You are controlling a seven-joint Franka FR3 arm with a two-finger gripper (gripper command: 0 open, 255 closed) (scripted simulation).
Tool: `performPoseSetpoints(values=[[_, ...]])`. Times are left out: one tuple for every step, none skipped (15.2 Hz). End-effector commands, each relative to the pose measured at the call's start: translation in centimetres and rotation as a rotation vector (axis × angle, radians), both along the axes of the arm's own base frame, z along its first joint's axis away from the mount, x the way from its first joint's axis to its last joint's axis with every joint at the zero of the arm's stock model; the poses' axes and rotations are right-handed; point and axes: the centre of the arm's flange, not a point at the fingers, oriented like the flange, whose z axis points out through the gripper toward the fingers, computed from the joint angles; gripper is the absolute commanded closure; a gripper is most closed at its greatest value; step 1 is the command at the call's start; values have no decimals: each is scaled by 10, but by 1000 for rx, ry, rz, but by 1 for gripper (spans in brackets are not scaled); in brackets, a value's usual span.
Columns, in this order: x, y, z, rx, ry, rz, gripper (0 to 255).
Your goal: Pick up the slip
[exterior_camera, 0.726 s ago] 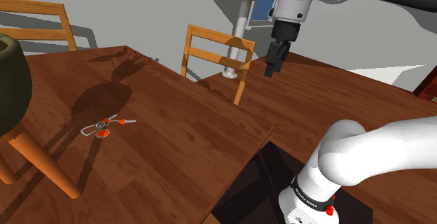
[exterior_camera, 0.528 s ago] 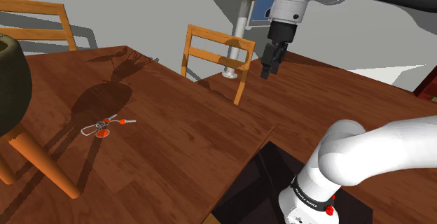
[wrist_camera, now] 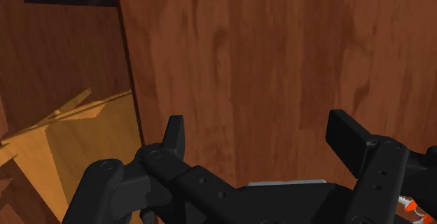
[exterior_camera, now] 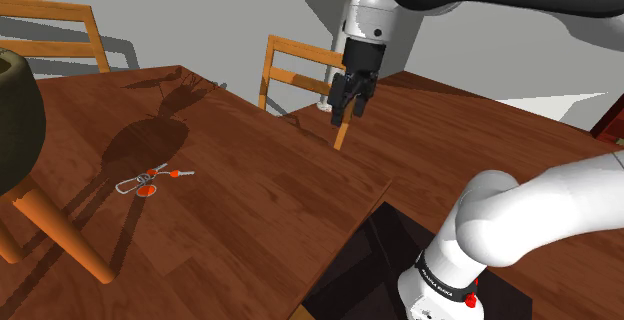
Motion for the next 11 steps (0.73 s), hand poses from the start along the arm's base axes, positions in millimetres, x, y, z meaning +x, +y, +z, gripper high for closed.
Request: performPoseSetpoints(values=[[7, 23, -7, -3, -5, -16, 0], [11, 35, -10, -4, -7, -23, 0], [15, 47, -14, -6, -9, -31, 0], [20, 59, -17, -8, -11, -38, 0], [24, 71, -20, -9, -12, -45, 0], [29, 83, -23, -11, -14, -52, 0], [34, 95, -27, -13, -16, -59, 0], [39, 107, -30, -14, -18, -66, 0], [44, 119, -33, -16, -20, -73, 0], [49, 131, -37, -18, -22, -80, 0], [54, 142, -40, -19, -24, -87, 0]])
